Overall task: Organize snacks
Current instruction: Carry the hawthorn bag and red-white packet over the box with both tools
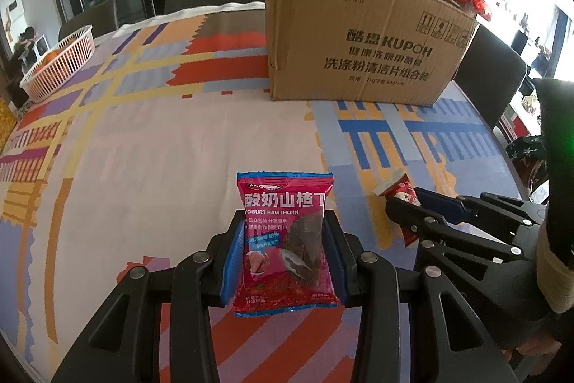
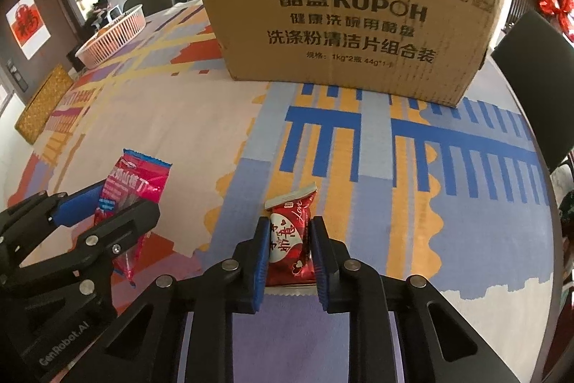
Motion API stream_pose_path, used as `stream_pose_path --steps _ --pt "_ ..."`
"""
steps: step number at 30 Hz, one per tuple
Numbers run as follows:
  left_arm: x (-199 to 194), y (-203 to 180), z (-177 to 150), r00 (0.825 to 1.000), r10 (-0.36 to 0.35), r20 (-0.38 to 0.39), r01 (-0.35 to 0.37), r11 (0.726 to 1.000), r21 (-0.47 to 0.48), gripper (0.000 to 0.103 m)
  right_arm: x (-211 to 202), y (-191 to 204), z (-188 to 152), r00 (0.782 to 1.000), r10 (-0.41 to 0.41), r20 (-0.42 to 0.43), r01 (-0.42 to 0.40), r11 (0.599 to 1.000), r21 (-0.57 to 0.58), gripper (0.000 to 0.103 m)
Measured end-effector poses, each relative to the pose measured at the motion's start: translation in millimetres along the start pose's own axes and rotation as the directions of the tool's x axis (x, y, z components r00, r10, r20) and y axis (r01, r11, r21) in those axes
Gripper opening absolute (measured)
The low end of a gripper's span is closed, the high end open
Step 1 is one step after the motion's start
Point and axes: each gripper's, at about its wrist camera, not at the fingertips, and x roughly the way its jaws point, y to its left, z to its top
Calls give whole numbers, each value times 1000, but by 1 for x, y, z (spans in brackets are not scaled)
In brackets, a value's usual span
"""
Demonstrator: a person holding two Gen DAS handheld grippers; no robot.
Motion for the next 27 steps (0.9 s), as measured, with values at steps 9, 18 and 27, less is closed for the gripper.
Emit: stream_pose_path --steps 9,18,27 --pt "-27 -6 12 997 -13 71 13 1000 5 41 -36 -8 1 997 13 79 -15 1000 23 23" --pt "-58 -12 41 986 -24 166 19 999 27 41 -85 -12 17 978 11 210 -17 999 27 23" --pt "-78 -20 80 971 -74 225 67 997 40 41 -122 -16 43 945 -12 326 9 1000 11 23"
